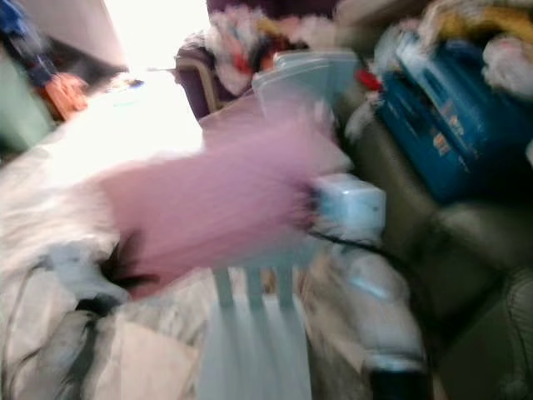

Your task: Move the pillow to the sofa

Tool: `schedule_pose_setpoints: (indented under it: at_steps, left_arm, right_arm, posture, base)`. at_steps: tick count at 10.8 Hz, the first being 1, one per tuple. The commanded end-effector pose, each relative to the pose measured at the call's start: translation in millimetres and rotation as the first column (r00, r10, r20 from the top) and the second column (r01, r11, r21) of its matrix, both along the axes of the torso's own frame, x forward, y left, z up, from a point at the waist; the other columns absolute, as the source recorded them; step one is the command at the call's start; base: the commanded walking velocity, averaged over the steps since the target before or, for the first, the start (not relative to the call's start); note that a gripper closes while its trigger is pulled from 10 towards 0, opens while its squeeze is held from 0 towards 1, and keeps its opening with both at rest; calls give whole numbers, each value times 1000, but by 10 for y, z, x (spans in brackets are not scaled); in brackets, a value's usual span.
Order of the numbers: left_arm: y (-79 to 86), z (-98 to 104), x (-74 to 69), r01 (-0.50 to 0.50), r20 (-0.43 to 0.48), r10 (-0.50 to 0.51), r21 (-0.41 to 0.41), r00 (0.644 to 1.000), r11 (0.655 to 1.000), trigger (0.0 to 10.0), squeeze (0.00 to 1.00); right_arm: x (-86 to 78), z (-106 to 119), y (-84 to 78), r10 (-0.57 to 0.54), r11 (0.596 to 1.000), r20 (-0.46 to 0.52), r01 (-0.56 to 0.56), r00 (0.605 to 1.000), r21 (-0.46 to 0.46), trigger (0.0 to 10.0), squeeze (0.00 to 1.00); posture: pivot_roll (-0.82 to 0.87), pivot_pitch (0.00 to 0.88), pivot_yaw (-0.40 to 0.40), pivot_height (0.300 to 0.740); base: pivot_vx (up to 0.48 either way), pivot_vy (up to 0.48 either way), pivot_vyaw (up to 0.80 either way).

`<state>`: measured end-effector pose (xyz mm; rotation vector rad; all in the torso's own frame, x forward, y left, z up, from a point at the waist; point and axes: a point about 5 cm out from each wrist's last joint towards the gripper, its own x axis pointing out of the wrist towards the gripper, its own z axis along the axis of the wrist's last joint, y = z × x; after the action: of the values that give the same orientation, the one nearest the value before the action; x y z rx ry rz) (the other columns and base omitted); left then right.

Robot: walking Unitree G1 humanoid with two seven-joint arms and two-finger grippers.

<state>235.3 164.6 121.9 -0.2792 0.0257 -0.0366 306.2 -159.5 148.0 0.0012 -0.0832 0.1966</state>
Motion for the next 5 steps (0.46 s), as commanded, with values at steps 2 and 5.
schedule_pose_setpoints:
  at_steps: [2,5]
  left_arm:
    - [192,-86,-55,-83,-47,84,34,995,996,78,0]
    - [201,-94,-26,-117,-77,124,88,989,989,10000,0]
  right_arm:
    - [43,128,221,71,997,52,-72,996,11,0,0]
    - [34,133,215,78,997,55,-79,995,11,0,0]
  posture:
    - [-154,0,60,740]
    - [-151,0,51,740]
  base:
    - [0,0,0]
    - [0,0,0]
